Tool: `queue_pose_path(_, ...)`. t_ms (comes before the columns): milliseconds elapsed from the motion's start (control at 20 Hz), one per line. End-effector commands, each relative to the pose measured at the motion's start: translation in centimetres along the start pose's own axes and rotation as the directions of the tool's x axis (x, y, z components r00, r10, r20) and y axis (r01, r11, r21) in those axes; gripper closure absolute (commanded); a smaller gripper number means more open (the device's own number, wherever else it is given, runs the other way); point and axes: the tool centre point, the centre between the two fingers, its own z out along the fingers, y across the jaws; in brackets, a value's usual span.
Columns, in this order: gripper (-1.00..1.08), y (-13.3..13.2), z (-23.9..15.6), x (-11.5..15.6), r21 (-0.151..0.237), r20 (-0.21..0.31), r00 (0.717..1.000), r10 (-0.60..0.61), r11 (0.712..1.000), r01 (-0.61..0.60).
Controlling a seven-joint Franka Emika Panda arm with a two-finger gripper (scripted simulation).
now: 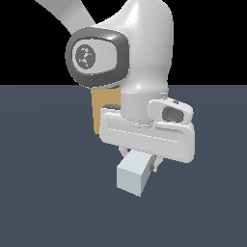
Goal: Insert the peg into the horizontal hole in a box.
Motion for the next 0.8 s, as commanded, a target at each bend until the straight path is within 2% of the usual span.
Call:
queue_pose_path(0,1.08,0.0,0.0,0.0,0.0,0.0,1.0,-0.001,1.0,0.001)
queue_pose_path(450,1.08,-1.2,-2.3,0.7,-0.001,0.001,0.995,-0.095,0.995,0.095)
queue_pose_path(750,1.08,-3.1,-5.8,1.5,-0.001,0.001,0.972,-0.236,0.972,0.236)
